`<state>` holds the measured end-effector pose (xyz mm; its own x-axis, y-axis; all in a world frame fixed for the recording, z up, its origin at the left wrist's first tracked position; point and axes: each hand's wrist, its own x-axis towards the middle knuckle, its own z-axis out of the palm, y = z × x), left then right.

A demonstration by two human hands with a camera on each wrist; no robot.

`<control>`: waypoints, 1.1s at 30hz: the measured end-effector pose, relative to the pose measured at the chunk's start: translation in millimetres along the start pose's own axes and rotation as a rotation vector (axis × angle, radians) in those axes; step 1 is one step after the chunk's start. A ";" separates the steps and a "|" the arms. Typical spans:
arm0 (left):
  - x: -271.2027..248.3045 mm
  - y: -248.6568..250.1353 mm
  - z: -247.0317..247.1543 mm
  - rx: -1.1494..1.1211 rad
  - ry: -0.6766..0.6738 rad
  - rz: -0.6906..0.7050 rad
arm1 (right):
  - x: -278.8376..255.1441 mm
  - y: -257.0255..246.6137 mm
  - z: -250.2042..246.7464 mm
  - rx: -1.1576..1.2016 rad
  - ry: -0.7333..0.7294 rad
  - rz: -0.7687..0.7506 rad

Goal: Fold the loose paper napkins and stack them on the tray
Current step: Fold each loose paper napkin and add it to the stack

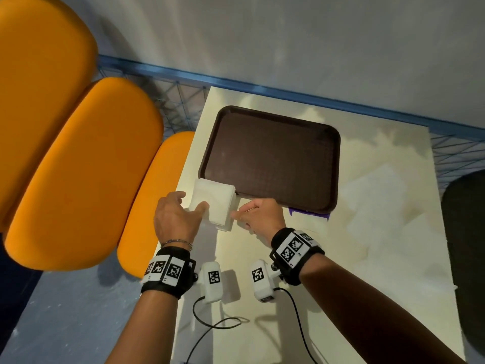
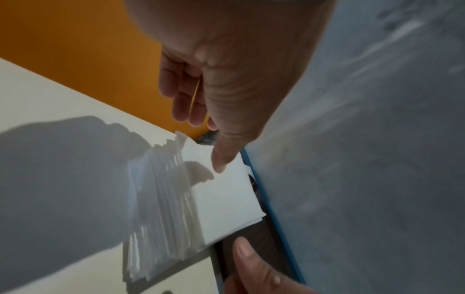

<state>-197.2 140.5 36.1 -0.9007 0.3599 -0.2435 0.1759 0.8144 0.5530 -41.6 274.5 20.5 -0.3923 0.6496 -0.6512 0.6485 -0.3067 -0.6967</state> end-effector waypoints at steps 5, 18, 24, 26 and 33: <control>-41.3 18.3 -0.3 -0.093 0.016 0.221 | -26.4 54.5 -69.1 -0.058 0.106 0.013; -234.0 85.2 173.5 0.126 -0.799 0.448 | -139.0 262.8 -266.4 -0.715 0.379 0.153; -286.6 128.8 238.1 0.134 -0.786 0.316 | -135.0 283.7 -269.6 -0.662 0.360 0.007; -298.5 138.9 251.7 0.147 -0.743 0.288 | -132.4 285.6 -269.7 -0.540 0.367 0.013; -315.7 142.0 269.3 0.136 -0.616 0.132 | -119.8 276.5 -282.1 0.038 0.439 0.106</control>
<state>219.1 265.2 -23.0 -0.4817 0.6232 -0.6161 0.3548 0.7815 0.5131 368.8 308.1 -9.2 -0.0057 0.8445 -0.5356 0.6429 -0.4071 -0.6488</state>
